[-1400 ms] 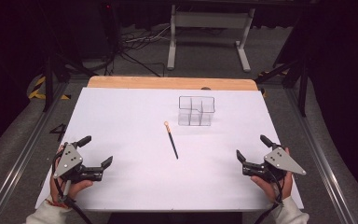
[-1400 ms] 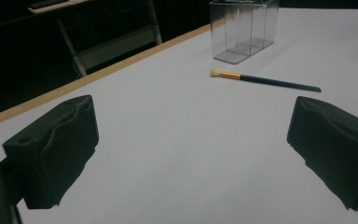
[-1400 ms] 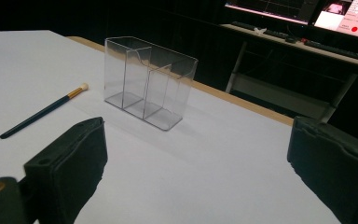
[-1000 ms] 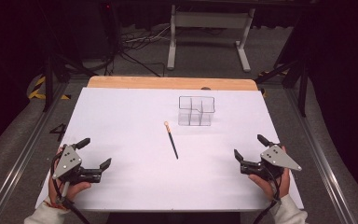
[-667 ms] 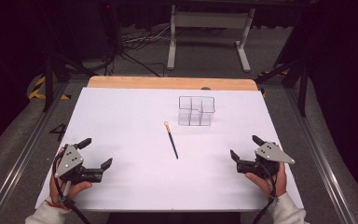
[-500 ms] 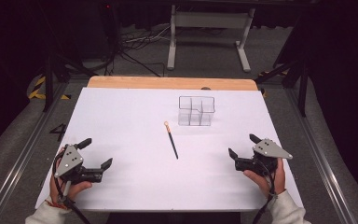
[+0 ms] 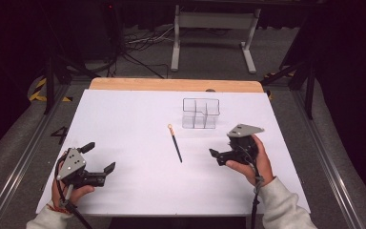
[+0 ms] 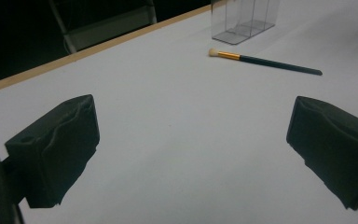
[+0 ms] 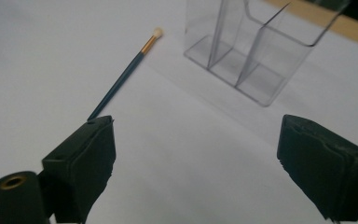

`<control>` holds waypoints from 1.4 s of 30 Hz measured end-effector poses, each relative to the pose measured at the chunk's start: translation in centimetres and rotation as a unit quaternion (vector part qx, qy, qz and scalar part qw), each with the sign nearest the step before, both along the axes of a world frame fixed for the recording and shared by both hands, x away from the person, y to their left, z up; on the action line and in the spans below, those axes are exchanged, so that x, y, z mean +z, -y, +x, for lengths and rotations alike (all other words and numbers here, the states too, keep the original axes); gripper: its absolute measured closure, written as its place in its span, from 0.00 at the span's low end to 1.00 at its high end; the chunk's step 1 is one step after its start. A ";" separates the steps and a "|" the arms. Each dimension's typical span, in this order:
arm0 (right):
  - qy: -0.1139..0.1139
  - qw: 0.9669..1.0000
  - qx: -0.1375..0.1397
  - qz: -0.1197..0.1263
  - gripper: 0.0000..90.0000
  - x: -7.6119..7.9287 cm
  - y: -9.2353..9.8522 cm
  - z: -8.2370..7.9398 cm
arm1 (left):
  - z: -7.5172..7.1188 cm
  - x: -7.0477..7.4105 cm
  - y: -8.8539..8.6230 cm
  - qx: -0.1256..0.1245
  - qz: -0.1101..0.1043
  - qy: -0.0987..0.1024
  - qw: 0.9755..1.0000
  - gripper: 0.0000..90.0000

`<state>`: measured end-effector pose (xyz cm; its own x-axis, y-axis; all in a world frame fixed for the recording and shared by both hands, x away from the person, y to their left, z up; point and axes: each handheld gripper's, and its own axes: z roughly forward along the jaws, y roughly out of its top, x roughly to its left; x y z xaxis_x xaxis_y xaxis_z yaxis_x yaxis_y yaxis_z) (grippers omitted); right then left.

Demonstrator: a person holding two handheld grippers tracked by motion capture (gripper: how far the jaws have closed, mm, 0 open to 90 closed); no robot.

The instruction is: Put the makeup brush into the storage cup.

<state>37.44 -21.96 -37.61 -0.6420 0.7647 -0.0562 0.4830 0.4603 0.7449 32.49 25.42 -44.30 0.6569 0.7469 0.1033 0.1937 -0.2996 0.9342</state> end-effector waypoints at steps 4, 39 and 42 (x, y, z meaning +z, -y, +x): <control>-0.058 0.998 -0.006 -0.014 0.18 0.7 -2.3 2.1 | 0.0 -0.1 0.0 -0.001 0.000 -0.005 1.000 0.03; -0.235 0.958 0.024 -0.164 0.93 -4.7 -15.6 12.5 | 0.4 -0.5 -0.1 -0.023 0.000 -0.028 0.999 0.03; -0.216 0.962 0.040 -0.163 0.93 -4.8 -15.2 12.2 | 0.4 -0.5 -0.2 -0.023 -0.003 -0.029 0.999 0.03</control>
<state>49.65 -6.71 -42.36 -0.7149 0.6992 0.0002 0.6688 0.6837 0.2920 32.88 25.60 -44.77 0.6954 0.7160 0.0607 0.2329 -0.3045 0.9236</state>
